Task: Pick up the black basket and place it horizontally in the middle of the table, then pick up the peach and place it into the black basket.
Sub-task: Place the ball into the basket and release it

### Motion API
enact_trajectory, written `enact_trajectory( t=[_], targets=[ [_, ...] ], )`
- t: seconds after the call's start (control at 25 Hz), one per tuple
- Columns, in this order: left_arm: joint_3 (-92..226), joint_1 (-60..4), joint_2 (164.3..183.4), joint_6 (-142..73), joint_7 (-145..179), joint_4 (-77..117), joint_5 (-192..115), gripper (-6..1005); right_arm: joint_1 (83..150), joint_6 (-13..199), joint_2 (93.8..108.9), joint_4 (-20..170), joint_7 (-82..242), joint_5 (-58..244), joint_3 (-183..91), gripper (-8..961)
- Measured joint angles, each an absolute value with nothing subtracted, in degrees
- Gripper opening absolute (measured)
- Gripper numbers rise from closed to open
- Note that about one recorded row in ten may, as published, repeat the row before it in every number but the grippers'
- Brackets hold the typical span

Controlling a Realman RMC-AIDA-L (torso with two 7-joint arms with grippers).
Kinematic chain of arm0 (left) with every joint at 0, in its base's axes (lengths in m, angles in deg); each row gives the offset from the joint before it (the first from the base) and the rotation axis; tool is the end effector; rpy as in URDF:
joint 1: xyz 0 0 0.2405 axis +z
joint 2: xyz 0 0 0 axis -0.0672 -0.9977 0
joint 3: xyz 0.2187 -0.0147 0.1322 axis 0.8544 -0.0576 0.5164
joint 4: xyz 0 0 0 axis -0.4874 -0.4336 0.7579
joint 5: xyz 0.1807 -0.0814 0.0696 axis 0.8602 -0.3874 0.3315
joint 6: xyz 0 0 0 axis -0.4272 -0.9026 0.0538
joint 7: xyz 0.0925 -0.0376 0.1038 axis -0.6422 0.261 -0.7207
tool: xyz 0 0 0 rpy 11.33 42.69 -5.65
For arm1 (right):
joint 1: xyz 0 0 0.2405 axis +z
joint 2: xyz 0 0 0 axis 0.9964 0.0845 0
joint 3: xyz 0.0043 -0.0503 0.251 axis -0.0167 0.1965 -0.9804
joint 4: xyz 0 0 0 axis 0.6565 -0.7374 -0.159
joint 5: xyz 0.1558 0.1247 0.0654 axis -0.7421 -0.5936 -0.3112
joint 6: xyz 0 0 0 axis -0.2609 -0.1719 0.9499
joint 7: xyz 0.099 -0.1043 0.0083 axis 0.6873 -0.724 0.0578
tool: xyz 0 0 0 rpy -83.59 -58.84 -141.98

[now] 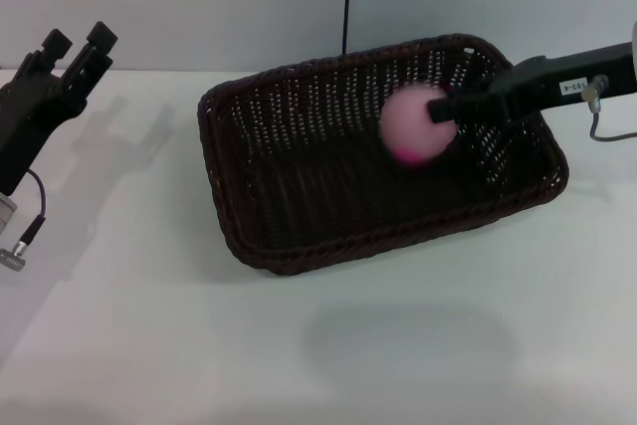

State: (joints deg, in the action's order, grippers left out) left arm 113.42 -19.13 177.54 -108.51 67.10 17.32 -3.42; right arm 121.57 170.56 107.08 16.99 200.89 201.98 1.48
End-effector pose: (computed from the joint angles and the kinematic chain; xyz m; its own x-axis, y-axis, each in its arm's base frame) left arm -0.3224 0.3051 0.0037 0.2886 0.0487 0.9562 0.8833 -0.3990 -0.2463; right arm 0.1843 0.3794 0.0266 0.7550 -0.5916 -0.2828 -0.6430 -0.7525 -0.1426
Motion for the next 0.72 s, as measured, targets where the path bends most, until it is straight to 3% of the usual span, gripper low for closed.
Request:
enact_trajectory(
  t=[0.36, 0.72],
  targets=[
    [113.4, -18.98, 177.47, -108.77, 67.1, 17.3, -3.42, 785, 120.42, 170.77, 107.2, 15.99, 200.82, 200.63, 0.28, 509],
    [113.16, -17.6, 177.41, -110.26, 67.1, 17.08, -3.43, 784, 114.54, 169.86, 107.3, 28.12, 180.19, 180.32, -12.44, 509]
  ],
)
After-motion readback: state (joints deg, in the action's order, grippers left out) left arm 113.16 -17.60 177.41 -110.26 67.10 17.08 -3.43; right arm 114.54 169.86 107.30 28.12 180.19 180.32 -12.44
